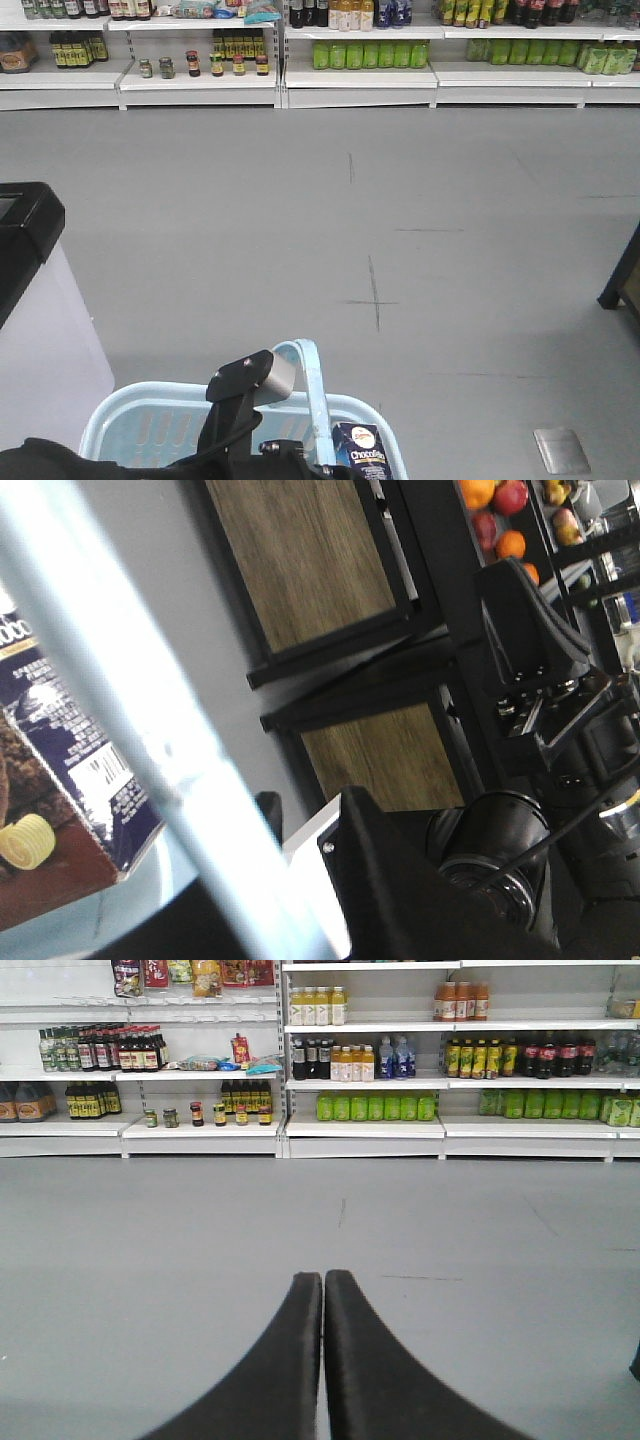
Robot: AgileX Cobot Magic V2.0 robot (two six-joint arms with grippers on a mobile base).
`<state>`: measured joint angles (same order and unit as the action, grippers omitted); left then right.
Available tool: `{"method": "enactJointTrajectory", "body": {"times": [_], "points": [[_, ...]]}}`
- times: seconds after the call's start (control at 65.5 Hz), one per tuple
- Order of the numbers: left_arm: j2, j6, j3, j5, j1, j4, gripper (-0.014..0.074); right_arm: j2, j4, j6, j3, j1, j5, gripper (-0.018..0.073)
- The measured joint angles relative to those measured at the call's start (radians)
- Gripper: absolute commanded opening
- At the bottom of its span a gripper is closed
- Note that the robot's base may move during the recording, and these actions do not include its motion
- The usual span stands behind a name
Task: Left arm holds basket, right arm returns cookies
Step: 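Drive the base toward the drink shelves, holding the basket in the left gripper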
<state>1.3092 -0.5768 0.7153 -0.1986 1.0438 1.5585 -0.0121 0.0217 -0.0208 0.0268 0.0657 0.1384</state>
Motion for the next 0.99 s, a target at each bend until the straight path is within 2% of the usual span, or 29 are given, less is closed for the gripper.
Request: {"method": "enactJointTrajectory", "body": {"times": [0.993], "points": [[0.000, -0.001, 0.000, 0.000, 0.000, 0.000, -0.0006, 0.000, 0.000, 0.000, 0.000, 0.000, 0.000, -0.0011]]}}
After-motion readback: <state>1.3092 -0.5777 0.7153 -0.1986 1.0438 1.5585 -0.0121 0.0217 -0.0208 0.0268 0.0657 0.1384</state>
